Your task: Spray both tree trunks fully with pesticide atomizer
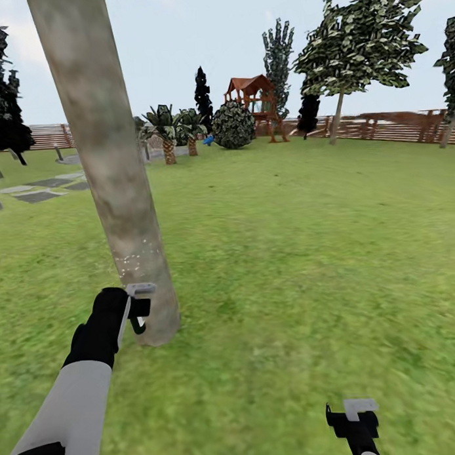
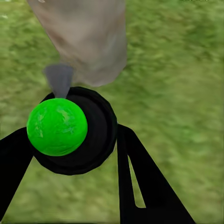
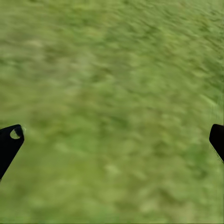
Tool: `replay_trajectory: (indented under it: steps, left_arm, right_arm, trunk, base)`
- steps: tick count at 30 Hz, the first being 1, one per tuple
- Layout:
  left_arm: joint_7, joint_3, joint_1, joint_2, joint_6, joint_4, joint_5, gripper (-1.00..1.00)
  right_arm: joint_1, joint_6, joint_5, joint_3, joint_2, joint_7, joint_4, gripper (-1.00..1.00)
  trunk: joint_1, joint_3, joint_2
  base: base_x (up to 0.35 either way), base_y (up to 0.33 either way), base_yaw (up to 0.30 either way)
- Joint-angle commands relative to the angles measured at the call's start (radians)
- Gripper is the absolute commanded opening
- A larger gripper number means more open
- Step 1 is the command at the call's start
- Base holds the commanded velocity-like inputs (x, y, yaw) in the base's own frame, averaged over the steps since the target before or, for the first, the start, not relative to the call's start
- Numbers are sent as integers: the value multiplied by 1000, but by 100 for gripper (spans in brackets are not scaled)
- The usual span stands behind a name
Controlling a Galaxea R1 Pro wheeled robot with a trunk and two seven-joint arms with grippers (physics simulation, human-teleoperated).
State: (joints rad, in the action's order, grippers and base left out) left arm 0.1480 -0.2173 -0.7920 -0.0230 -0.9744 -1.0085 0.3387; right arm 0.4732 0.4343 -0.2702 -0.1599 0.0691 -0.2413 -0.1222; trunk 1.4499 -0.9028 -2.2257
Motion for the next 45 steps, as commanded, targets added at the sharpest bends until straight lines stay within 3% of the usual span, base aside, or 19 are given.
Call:
replay_trajectory:
  steps: [1,14,23,36,45]
  left_arm:
    - [10,-4,-1,-2,-3,0,11,-100]
    - [10,-4,1,-2,-3,4,11,-100]
    - [8,-11,7,9,-2,5,11,-100]
    - [9,-36,111,14,11,5,13,-100]
    - [10,-45,122,1,38,7,9,-100]
  right_arm:
    - [0,3,-11,-7,0,-3,1,100]
    - [1,3,-11,-7,0,-3,1,100]
    - [0,3,-11,-7,0,-3,1,100]
    - [0,3,-11,-7,-1,-1,1,100]
    - [0,3,-11,-7,-2,-1,1,100]
  trunk:
    - [0,-1,0]
    - [0,-1,0]
    - [0,-1,0]
    - [0,-1,0]
    - [0,-1,0]
  base:
    - [167,-268,276]
    - [161,-267,54]
    - [120,-267,242]
    - [118,-277,277]
    - [93,-280,277]
